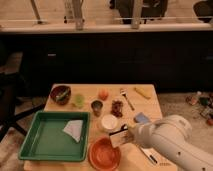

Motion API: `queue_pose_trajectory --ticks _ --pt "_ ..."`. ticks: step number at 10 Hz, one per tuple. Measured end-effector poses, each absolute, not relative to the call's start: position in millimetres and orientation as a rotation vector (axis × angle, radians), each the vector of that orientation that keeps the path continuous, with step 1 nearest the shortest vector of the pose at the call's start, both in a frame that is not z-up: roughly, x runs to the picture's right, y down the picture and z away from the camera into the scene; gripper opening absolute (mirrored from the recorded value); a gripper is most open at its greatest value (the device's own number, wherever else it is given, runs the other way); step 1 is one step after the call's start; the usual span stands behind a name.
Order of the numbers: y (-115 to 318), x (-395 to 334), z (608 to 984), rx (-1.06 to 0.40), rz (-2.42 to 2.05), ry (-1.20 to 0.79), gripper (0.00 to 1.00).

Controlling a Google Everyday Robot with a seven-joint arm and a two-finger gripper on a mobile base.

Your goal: Place eraser in red bowl

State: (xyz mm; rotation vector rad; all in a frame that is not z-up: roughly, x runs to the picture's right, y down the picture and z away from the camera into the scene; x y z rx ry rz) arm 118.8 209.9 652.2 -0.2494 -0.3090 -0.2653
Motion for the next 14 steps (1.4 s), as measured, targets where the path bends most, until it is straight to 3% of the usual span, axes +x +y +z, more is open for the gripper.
queue_pose_trajectory --ticks 10,14 --pt "208 98 653 -0.257 -0.320 -0.334 0.00" --pt "190 43 662 -0.249 -0.433 -0.393 0.00"
